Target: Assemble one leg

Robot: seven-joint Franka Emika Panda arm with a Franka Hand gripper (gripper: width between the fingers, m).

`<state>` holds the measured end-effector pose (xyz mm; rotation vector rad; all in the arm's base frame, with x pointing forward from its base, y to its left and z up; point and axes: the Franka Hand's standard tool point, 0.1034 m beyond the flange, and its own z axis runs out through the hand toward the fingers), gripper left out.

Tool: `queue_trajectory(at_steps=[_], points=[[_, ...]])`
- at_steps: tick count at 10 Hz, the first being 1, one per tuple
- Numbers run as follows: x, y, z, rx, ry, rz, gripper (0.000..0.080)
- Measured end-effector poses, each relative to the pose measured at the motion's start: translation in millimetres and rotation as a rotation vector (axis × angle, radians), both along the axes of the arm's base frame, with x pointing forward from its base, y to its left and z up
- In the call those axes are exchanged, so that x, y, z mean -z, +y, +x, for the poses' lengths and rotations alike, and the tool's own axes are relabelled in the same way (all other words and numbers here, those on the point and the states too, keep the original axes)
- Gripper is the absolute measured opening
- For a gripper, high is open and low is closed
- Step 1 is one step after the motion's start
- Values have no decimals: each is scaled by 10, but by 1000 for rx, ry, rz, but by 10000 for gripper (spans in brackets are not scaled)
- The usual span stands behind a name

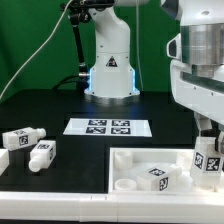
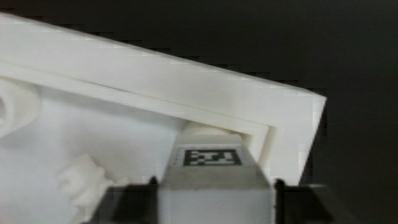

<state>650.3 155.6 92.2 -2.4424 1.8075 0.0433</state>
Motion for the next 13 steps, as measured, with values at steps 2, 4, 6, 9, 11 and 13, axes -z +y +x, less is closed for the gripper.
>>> queue_trajectory(at_steps=[2, 4, 6, 9, 11, 13], points=[[-4, -36, 8, -117, -10, -11, 545], [-2, -27, 5, -267, -25, -22, 628], [-2, -31, 6, -360, -33, -25, 643], [-8, -67, 12, -716, -58, -71, 649], [-7, -86, 17, -949, -70, -100, 649], [4, -89, 20, -1140, -72, -133, 649]])
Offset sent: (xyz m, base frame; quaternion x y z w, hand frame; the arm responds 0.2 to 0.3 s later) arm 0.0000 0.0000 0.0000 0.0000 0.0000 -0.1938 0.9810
